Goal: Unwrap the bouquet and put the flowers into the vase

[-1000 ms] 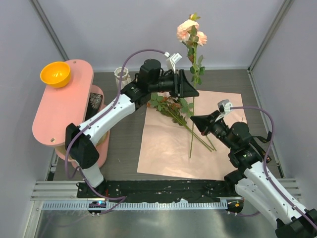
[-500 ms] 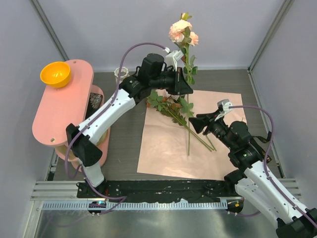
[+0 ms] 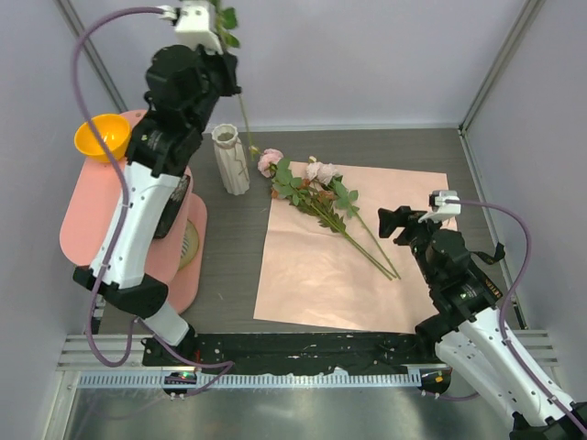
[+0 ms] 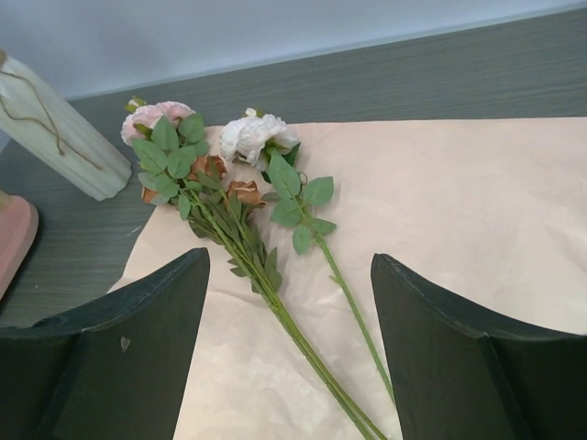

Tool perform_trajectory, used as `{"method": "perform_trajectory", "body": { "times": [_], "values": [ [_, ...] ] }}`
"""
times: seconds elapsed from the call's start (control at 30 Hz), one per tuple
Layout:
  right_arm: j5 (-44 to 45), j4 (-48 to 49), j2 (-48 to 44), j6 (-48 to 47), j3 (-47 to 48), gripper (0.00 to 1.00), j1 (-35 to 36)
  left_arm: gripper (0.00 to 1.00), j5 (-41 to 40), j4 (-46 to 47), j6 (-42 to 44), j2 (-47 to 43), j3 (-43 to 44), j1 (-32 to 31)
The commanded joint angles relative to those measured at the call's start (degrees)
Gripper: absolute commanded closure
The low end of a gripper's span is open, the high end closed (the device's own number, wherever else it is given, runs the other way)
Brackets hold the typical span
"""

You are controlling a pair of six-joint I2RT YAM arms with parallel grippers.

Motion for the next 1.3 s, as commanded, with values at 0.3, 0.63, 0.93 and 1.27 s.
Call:
{"method": "perform_trajectory", "body": {
  "times": [0.3,0.63,0.93,1.27],
  "values": [
    [2.47,1.08,2.26,0.06,1.62,0.23,-0.01,1.00,-11.22,14.38,3.74,-2.44,7.14,9.57],
    [2.55,1.08,2.87,-0.12,1.79,0.23,-0.01,1.00,-9.38,16.75,1.19,-1.64,-0.05,13.18],
    [2.64,1.00,3.66,-0.12,1.97,0.23,-0.01,1.00,-7.88,17.72,-2.32,-2.25,-7.87,14.15],
    [2.12,1.00,3.84,0.06,1.71,0.23,-0.09,1.00,-7.53,25.98,-3.73,-3.57,-22.81,14.15]
  ]
}}
